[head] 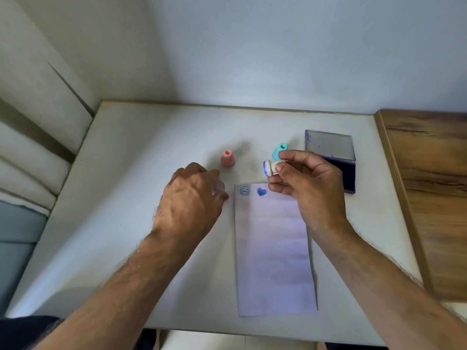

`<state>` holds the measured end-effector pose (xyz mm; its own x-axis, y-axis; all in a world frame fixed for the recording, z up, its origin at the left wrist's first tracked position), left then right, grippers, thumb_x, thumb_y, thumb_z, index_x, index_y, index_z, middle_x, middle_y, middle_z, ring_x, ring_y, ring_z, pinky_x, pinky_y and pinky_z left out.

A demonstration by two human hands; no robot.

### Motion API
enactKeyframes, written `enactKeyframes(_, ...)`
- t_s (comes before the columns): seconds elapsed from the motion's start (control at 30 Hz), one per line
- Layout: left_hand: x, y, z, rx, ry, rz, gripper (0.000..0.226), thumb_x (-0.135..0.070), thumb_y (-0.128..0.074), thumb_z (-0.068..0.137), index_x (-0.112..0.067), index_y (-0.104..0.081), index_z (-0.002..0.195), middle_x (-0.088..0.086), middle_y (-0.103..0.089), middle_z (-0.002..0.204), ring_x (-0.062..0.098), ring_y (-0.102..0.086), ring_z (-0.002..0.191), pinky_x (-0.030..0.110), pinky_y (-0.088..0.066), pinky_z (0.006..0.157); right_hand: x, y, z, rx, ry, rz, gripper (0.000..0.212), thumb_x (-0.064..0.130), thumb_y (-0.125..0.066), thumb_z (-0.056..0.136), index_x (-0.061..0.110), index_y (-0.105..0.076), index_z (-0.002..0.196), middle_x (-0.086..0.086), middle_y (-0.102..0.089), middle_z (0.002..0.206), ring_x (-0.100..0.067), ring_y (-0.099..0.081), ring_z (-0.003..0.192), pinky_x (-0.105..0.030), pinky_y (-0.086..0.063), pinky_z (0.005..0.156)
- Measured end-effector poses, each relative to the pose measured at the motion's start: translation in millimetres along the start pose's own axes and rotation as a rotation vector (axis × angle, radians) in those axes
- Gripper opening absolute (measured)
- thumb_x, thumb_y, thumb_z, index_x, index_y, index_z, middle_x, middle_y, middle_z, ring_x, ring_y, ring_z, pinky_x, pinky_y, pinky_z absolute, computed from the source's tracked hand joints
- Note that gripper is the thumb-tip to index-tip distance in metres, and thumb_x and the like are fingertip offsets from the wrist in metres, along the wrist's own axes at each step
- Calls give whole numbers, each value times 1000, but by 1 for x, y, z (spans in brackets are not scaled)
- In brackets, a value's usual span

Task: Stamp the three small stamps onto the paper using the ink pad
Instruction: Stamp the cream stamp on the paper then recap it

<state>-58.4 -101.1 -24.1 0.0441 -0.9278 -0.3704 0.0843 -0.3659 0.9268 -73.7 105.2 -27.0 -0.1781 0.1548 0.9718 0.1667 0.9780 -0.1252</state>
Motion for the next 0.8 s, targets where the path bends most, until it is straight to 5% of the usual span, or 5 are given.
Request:
enactKeyframes(0.3,-9,15,1,-111,-17,-200,12,-25,-70,79,-29,-72,90,-12,-68,85,12,-63,74,24,-51,68,-3,-9,-4,53,-44,48,25,-11,-66,83,12,-74,89,-9,-78,84,-29,-76,81,-31,-61,72)
enactKeyframes(0.5,-31,23,-7,-186,-168,-417,29,-18,-75,80,-28,-75,108,-14,-65,88,5,-61,71,11,-47,66,-5,-13,-5,124,-180,286,26,-12,-56,88,4,-73,100,-15,-77,91,-33,-75,88,-27,-59,71)
enactKeyframes(0.63,-21,17,-2,-81,127,-896,20,-17,-78,80,-28,-77,95,-7,-74,86,6,-70,76,16,-54,71,-5,-18,-7,194,-233,401,30,-17,-50,86,0,-73,96,-15,-77,89,-31,-75,89,-27,-59,71)
enactKeyframes(0.8,-17,10,3,-1,376,-1416,17,-11,-76,74,-18,-75,89,26,-70,98,35,-71,95,37,-57,85,-5,-26,-12,315,-218,386,32,-16,-52,84,3,-75,94,-15,-76,89,-33,-74,88,-29,-59,73)
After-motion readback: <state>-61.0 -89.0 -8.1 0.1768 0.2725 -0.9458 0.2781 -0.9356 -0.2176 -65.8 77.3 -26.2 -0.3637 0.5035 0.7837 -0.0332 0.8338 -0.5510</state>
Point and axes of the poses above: each hand's wrist, its own z-axis towards the middle knuckle, its own y-axis out of the back of the hand, x = y × z, the point moved 5 cm from there along z, towards the middle knuckle
